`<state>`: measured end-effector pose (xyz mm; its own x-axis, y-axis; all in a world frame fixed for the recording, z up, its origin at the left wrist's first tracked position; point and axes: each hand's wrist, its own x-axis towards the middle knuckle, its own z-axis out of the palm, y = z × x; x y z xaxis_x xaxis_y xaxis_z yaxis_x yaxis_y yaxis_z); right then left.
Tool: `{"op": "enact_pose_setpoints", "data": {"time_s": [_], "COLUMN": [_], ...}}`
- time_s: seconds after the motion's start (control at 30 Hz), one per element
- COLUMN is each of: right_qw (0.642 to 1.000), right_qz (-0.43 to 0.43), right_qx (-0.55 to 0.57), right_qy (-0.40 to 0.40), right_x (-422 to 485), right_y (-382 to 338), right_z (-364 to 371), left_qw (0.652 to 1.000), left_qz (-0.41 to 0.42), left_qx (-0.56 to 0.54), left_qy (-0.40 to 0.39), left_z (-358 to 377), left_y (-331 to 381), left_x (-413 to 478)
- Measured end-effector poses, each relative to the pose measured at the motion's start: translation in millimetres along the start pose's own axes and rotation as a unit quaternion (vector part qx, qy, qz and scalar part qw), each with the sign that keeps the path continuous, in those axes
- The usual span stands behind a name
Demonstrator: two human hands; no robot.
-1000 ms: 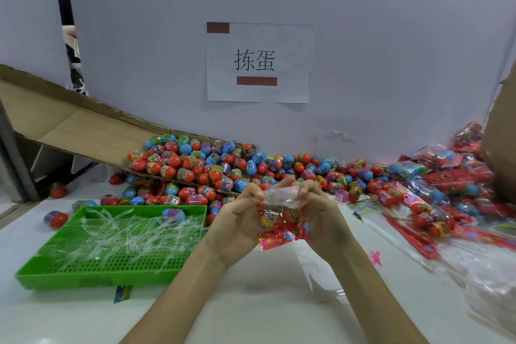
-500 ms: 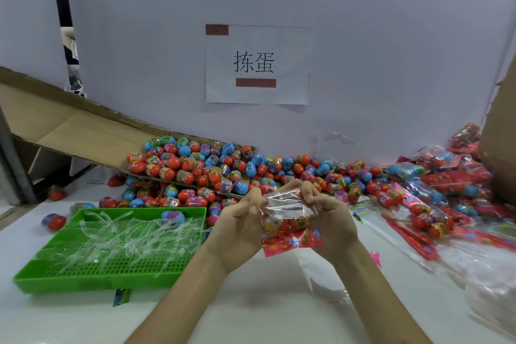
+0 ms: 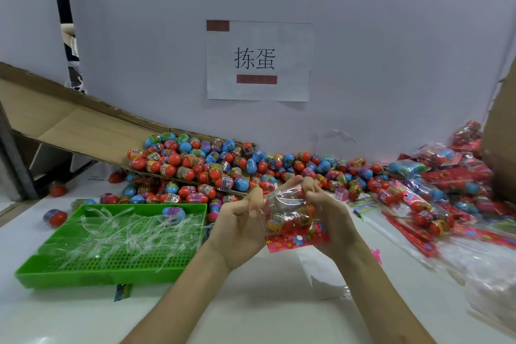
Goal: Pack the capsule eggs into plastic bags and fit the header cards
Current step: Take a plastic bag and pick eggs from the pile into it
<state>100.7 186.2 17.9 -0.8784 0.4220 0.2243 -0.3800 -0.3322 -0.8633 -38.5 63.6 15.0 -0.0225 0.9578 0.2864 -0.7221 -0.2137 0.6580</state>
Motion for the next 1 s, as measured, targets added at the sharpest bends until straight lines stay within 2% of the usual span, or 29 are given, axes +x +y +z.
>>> {"op": "enact_pose_setpoints", "data": {"time_s": [0.13, 0.23, 0.37, 0.47, 0.5, 0.57, 0.63, 0.7, 0.73, 0.77, 0.8, 0.83, 0.9, 0.93, 1.0], "right_qw": [0.999, 0.996, 0.999, 0.999, 0.999, 0.999, 0.999, 0.995, 0.987, 0.966, 0.925, 0.864, 0.728, 0.683, 0.644], "right_qz": [-0.007, -0.004, -0.009, -0.003, -0.002, 0.0, -0.009, -0.033, -0.056, -0.089, -0.133, -0.184, -0.278, -0.309, -0.319], "right_qx": [0.036, 0.069, 0.039, 0.022, 0.023, 0.037, 0.042, 0.007, -0.048, -0.14, -0.261, -0.386, -0.581, -0.633, -0.687], "right_qy": [-0.026, -0.048, -0.03, -0.033, -0.033, -0.012, 0.032, 0.099, 0.144, 0.196, 0.243, 0.267, 0.233, 0.191, 0.107], "right_x": [1.1, 2.4, -0.3, -2.9, -3.5, -3.7, -1.5, 3.3, 6.2, 8.6, 9.5, 10.1, 13.2, 15.4, 18.5], "right_y": [-2.9, -4.7, -2.4, -1.5, -1.3, -1.2, -0.7, 1.1, 2.8, 5.0, 7.2, 10.2, 20.0, 25.4, 35.2], "right_z": [-1.0, -1.6, -4.8, -7.1, -7.4, -8.0, -7.8, -6.1, -5.5, -4.5, -3.2, -3.5, -5.3, -4.7, 0.2], "left_qw": [1.0, 0.995, 0.979, 0.975, 0.979, 0.998, 0.999, 0.997, 0.996, 0.995, 0.993, 0.991, 0.99, 0.989, 0.988], "left_qz": [0.001, -0.01, -0.021, -0.027, -0.027, -0.002, 0.034, 0.05, 0.05, 0.053, 0.056, 0.057, 0.053, 0.052, 0.058], "left_qx": [-0.022, -0.086, -0.157, -0.172, -0.157, -0.062, 0.004, -0.017, -0.037, -0.051, -0.057, -0.055, -0.051, -0.049, -0.047], "left_qy": [-0.014, -0.047, -0.127, -0.14, -0.128, -0.034, 0.034, 0.048, 0.058, 0.073, 0.091, 0.106, 0.121, 0.126, 0.133], "left_z": [-6.1, -7.7, -5.2, -3.6, -4.1, -9.4, -14.5, -17.7, -19.1, -20.1, -20.5, -20.8, -22.6, -23.2, -25.0], "left_y": [-0.8, -0.3, 0.0, 1.0, 1.4, 1.5, 1.0, 2.0, 2.0, 1.8, 1.2, 0.3, -1.6, -1.9, -0.8], "left_x": [1.1, 1.2, 2.3, 2.9, 2.7, 3.3, 3.1, 3.3, 4.2, 5.2, 6.5, 7.9, 10.0, 10.2, 9.2]}}
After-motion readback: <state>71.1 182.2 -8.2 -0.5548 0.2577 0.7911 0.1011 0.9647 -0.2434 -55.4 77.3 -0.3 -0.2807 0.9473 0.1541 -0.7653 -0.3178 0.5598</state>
